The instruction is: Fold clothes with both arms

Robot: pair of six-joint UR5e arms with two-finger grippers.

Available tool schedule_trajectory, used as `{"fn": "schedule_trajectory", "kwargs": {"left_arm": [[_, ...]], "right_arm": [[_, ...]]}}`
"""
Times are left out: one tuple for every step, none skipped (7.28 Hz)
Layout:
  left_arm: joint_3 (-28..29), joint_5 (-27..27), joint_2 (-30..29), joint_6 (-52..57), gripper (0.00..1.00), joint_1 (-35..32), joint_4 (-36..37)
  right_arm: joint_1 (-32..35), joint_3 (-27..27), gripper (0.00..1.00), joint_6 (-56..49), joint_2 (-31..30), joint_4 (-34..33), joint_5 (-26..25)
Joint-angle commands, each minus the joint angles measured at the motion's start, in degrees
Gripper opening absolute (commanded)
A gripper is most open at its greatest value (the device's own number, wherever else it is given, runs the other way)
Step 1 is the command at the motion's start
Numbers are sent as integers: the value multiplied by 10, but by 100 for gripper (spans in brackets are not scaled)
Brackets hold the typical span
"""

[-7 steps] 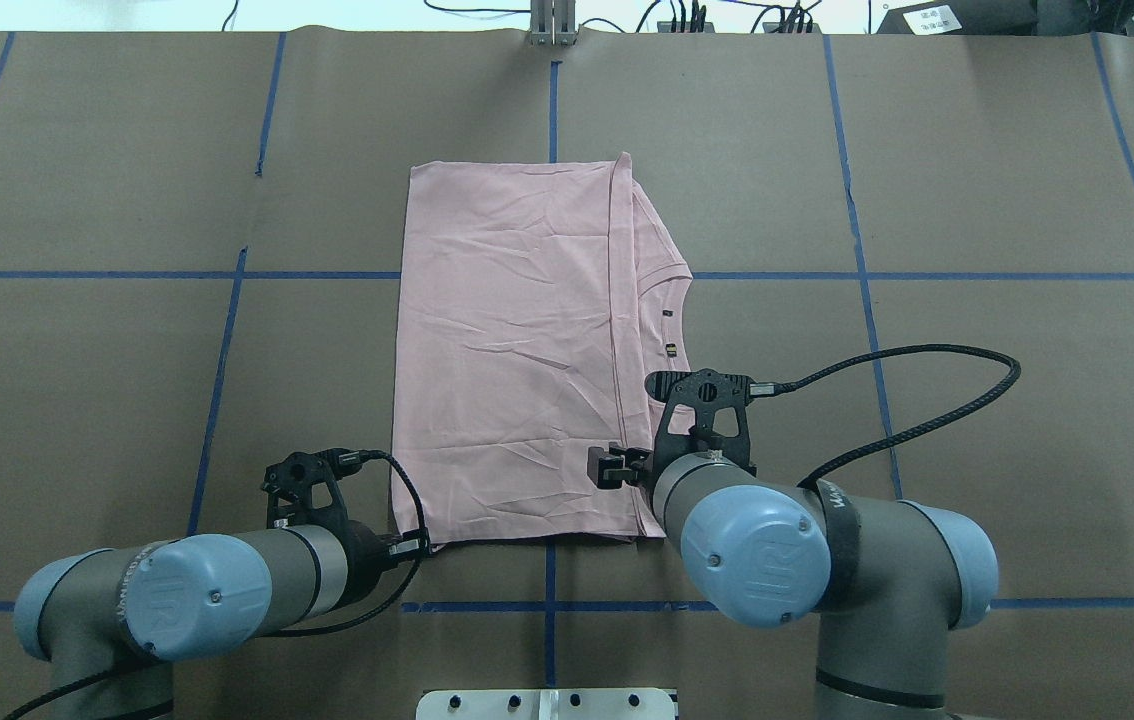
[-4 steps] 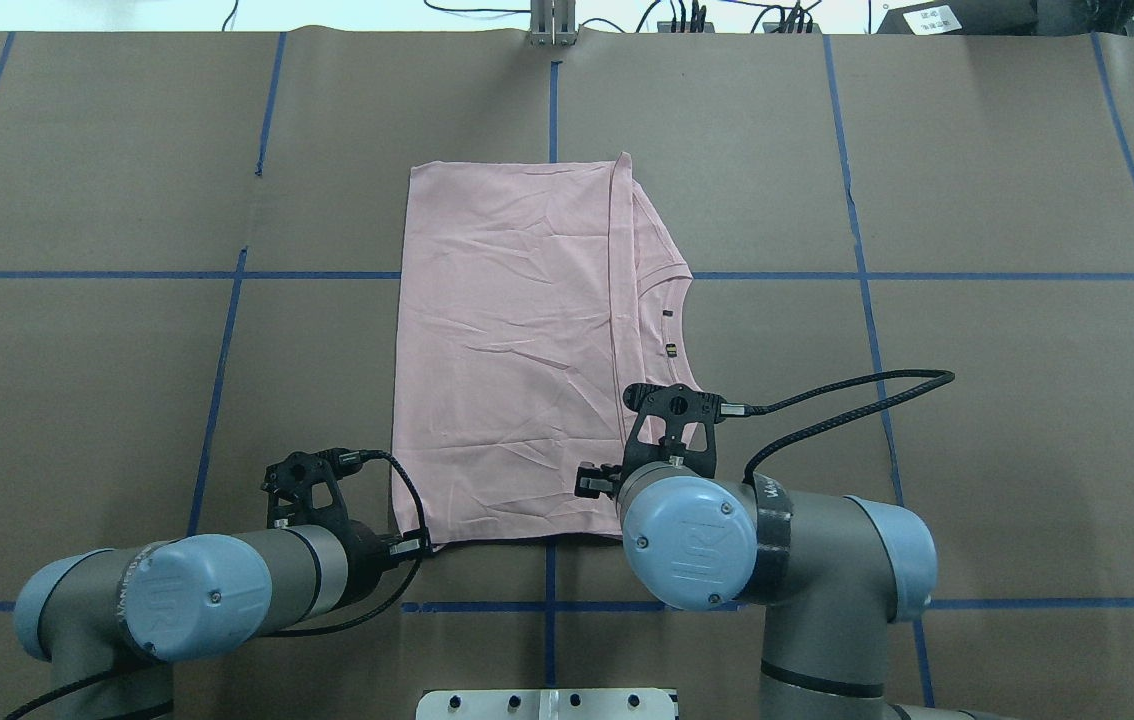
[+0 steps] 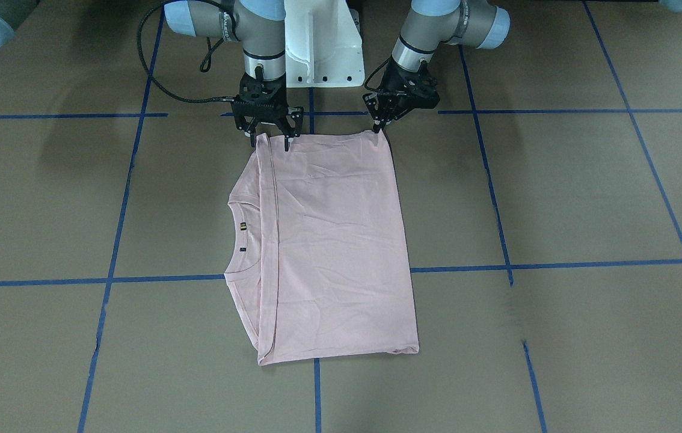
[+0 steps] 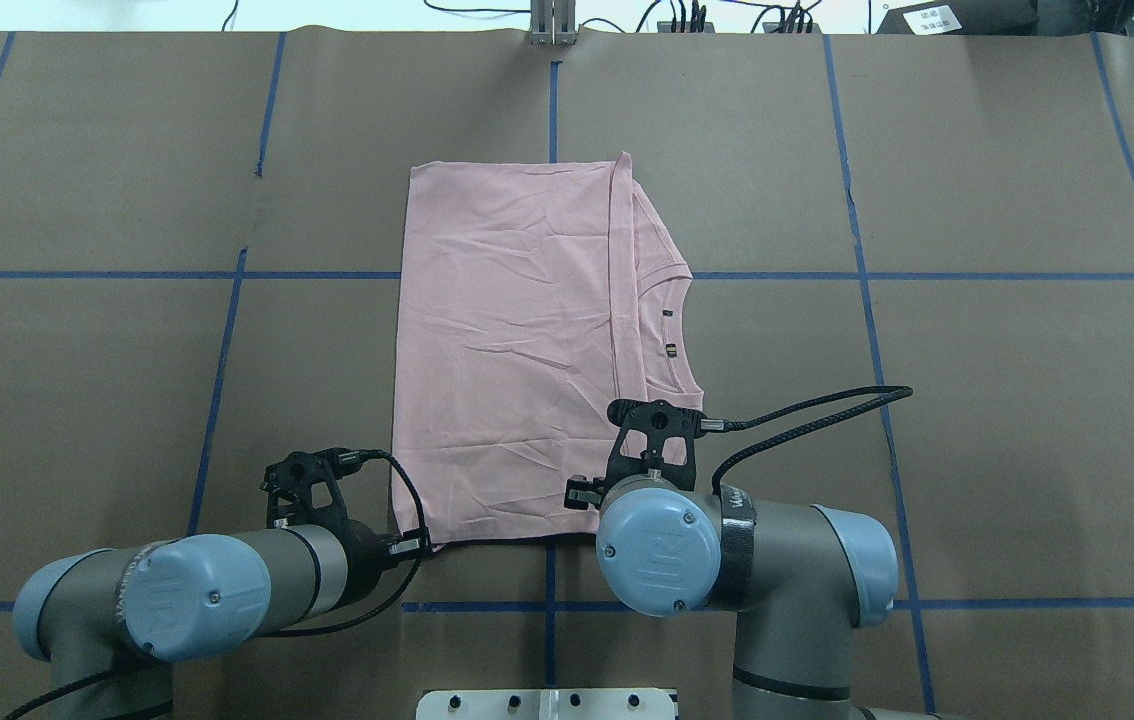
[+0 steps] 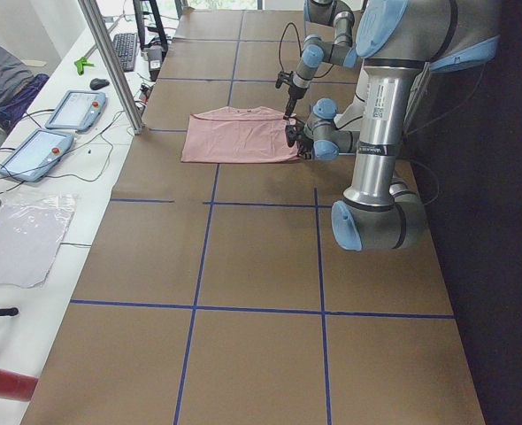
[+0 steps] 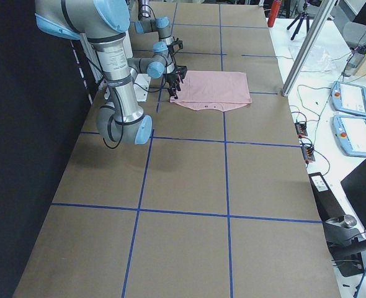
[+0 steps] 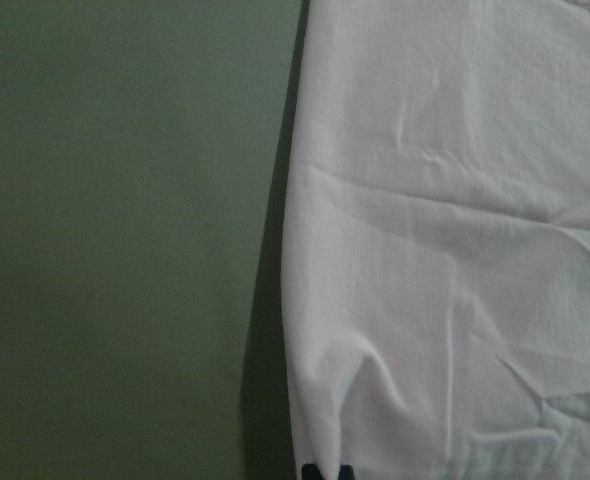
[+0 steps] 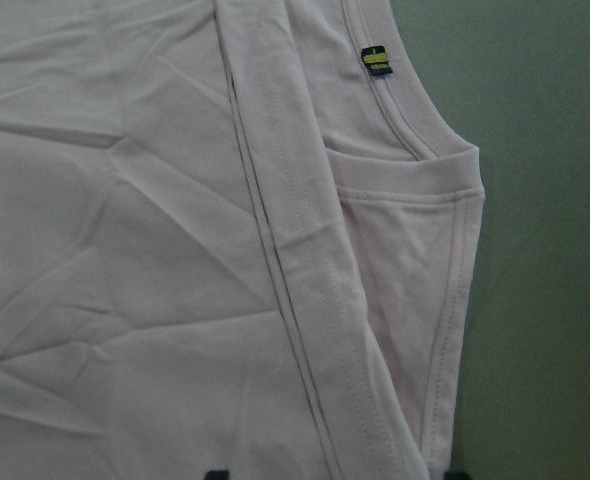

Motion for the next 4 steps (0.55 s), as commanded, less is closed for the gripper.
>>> {"fn": "schedule_trajectory", "kwargs": {"left_arm": [[0,0,0,0,0,0,0],[0,0,1,0,0,0,0],[0,0,1,0,0,0,0],[0,0,2,0,0,0,0]], "right_arm": [[-9,-1,76,8,-3,-1,-1],[-10,-9,76,10,-2,0,-1],[-10,-16,75,13,0,2,-2],[-10,-16,74,13,0,2,-2]]}}
